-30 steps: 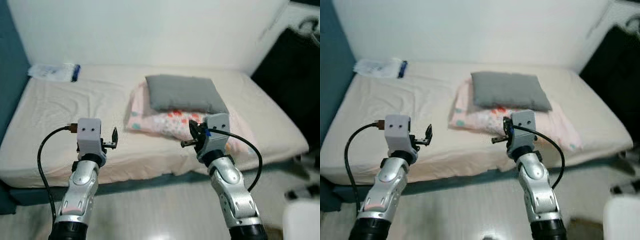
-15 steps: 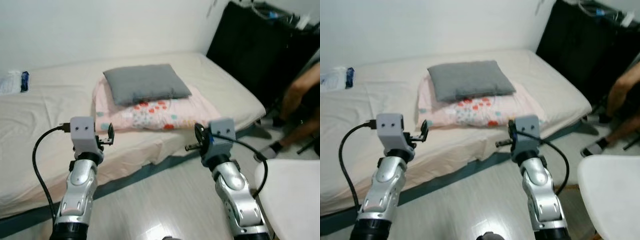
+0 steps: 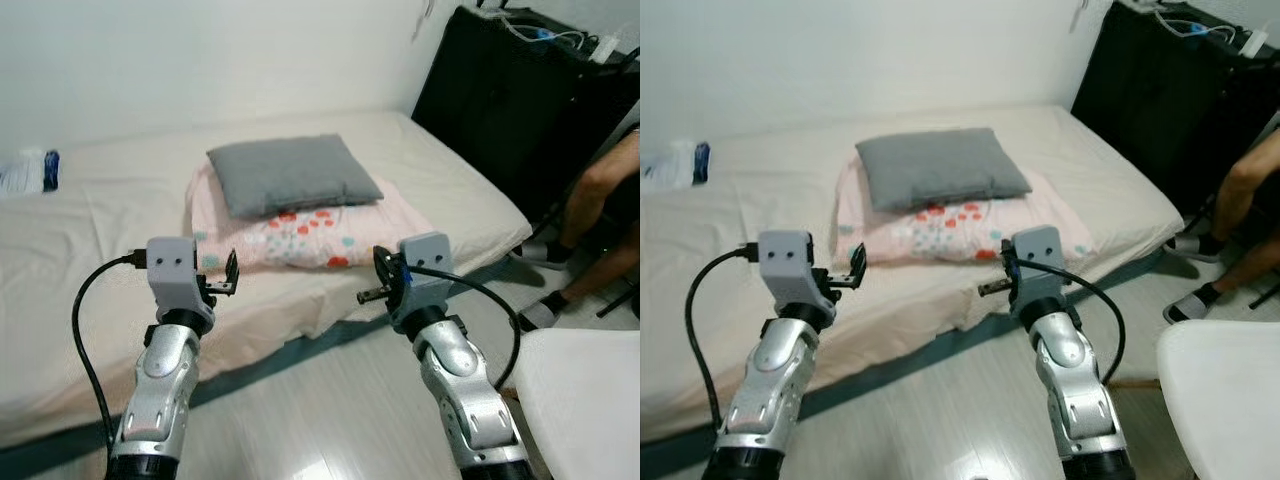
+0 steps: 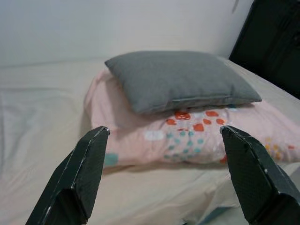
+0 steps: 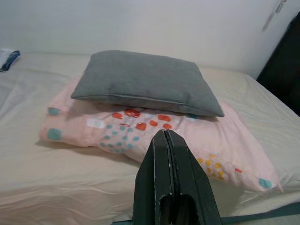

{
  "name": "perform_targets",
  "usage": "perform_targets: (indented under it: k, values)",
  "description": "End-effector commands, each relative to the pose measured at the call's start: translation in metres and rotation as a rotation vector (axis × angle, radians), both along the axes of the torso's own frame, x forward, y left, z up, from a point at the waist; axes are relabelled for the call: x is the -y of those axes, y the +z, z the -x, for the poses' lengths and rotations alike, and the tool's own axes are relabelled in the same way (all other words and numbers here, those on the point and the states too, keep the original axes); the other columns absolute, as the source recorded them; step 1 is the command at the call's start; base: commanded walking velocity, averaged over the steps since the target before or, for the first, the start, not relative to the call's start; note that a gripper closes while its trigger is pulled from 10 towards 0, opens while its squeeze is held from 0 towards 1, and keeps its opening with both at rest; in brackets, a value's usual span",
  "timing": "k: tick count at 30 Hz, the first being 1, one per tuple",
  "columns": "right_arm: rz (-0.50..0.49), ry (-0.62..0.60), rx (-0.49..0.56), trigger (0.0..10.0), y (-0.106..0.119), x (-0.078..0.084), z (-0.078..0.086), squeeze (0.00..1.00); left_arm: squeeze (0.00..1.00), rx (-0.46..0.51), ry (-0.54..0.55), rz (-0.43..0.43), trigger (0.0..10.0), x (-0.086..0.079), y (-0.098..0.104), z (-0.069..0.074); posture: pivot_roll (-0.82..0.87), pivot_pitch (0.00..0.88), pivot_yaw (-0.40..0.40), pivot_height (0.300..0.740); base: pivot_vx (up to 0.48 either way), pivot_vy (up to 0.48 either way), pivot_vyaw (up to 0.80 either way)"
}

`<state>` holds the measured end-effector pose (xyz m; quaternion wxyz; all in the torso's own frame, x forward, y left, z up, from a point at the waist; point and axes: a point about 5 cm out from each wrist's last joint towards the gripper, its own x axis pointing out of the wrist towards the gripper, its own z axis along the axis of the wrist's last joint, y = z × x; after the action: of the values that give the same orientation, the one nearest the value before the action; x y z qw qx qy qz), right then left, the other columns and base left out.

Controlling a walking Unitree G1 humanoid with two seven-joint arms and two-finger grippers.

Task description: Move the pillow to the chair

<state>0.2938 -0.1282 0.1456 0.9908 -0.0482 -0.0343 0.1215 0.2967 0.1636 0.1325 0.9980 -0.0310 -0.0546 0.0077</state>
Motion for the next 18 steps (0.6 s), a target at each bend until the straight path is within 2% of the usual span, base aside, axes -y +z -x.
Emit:
perform_targets:
  k: [1, 18]
  values:
    - [0.022, -0.022, -0.043, 10.0, -0.0065, 0.0056, -0.0019, 0.0, 0.0, -0.002, -0.024, 0.011, 10.0, 0.0045, -0.0016, 0.0002, -0.05, 0.105, -0.097, 0.74, 0.401, 0.0, 0.0]
    - [0.041, -0.018, -0.063, 10.0, -0.0104, 0.0054, -0.0013, 0.0, 0.0, 0.002, -0.027, 0.012, 10.0, 0.0034, -0.0004, 0.0003, -0.04, 0.09, -0.097, 0.74, 0.389, 0.0, 0.0]
